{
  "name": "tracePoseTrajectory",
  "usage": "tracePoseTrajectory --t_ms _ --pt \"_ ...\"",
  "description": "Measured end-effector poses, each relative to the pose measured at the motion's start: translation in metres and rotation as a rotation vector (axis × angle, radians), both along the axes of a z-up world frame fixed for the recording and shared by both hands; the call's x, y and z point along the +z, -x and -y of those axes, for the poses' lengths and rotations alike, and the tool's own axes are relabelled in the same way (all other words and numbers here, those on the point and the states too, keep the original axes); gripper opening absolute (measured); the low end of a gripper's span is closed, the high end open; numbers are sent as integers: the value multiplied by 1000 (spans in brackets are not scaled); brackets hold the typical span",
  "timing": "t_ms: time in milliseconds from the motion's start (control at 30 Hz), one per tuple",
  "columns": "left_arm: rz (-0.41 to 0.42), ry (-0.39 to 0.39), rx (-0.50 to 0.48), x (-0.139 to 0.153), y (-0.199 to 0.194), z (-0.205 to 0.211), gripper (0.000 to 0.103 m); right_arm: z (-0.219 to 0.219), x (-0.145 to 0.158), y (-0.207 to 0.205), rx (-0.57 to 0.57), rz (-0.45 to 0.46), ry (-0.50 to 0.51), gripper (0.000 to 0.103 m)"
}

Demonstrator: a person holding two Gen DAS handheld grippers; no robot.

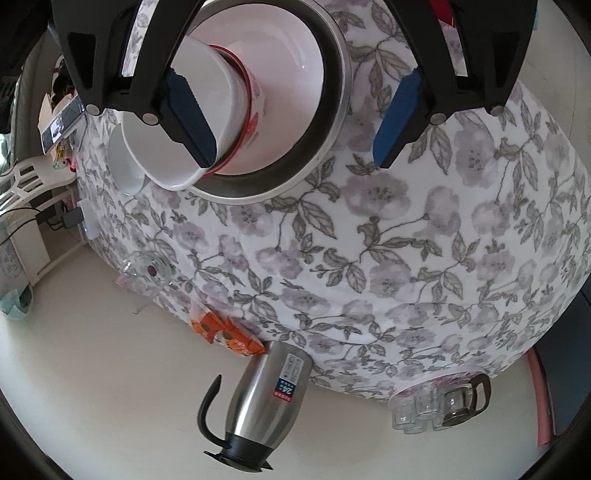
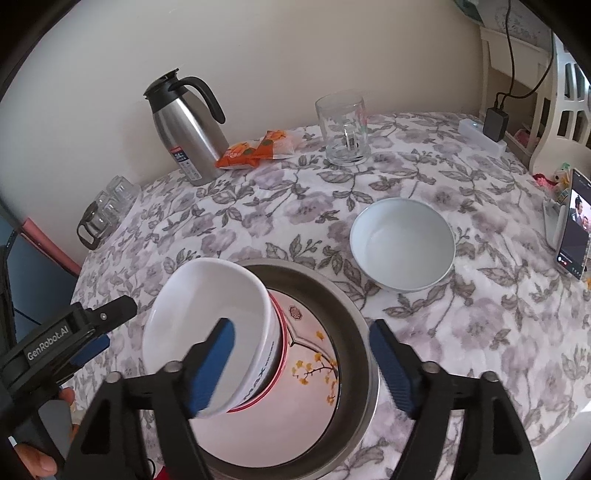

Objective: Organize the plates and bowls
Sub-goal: 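Open the left tool and raise both tools away from the basin, then move both tools to the rim of the plain white bowl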

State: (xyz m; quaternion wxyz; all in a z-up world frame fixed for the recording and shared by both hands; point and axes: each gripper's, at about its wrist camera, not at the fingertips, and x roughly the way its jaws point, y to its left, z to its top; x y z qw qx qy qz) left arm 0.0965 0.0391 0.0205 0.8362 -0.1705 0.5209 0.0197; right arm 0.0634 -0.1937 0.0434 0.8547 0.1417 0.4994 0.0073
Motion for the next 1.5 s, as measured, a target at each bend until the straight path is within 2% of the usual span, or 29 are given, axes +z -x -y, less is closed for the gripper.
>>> tracePoseTrajectory --t_ms 67,133,233,500,700,900,1200,1333,1500 --pt "-4 -6 9 -1 -1 -2 89 1 -1 -1 2 2 -5 86" --pt "-8 -5 15 -3 -1 -3 95 1 -1 -1 3 1 -9 95" --pt "-11 -4 25 -5 -2 -5 96 2 -2 -1 5 4 -12 103" --pt "-7 -19 63 -7 -3 -11 96 7 -3 -2 -10 13 -18 103" --pt "17 -35 54 -3 -3 -10 96 12 4 0 -25 62 -11 103" --pt "87 -43 56 9 -2 -11 96 18 15 3 -29 134 0 103" --pt "167 -53 20 26 -5 -1 96 52 20 1 -76 158 -54 103" --pt "190 -32 0 35 -10 7 96 69 20 -1 -114 158 -10 103" --pt "227 -34 -24 48 -18 21 96 95 19 -1 -174 179 -17 103"
